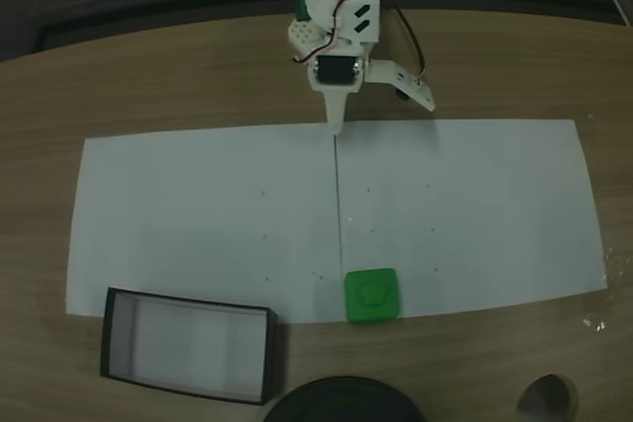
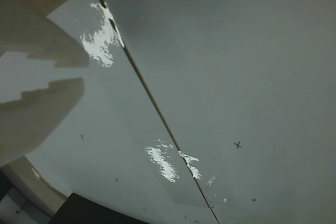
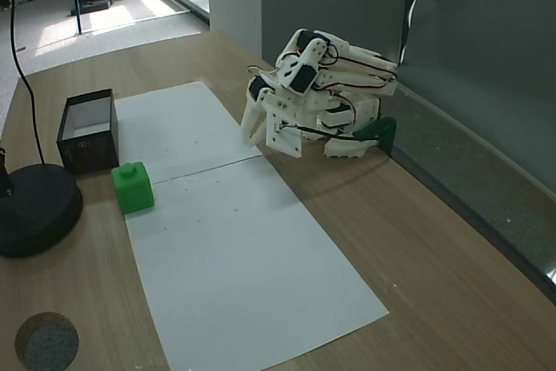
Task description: Grab a green square and put it in the box.
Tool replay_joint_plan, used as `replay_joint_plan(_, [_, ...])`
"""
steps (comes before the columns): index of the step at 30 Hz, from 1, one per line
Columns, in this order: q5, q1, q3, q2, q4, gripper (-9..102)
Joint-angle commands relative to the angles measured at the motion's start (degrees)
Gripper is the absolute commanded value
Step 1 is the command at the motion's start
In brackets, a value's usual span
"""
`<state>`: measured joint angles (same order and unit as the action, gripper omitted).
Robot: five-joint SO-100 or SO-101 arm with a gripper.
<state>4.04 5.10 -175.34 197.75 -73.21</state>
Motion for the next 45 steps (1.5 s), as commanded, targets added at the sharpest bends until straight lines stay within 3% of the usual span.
replay_joint_plan(1, [0.00, 0.62, 3.43, 1.41, -0.88, 0])
replay_joint_plan(21, [-0.53, -1.41, 3.43, 1.49, -0.62, 1])
replay_joint_plan(28, [-12.92, -3.16, 1.58, 1.49, 11.25, 18])
replay_joint_plan(35, [-6.42, -3.08, 10.63, 0.97, 14.41, 28])
replay_joint_plan(40, [-4.04, -3.08, 22.06, -11.87, 14.50, 33])
replay_joint_plan(45, [-3.87, -4.22, 41.48, -39.73, 13.97, 34])
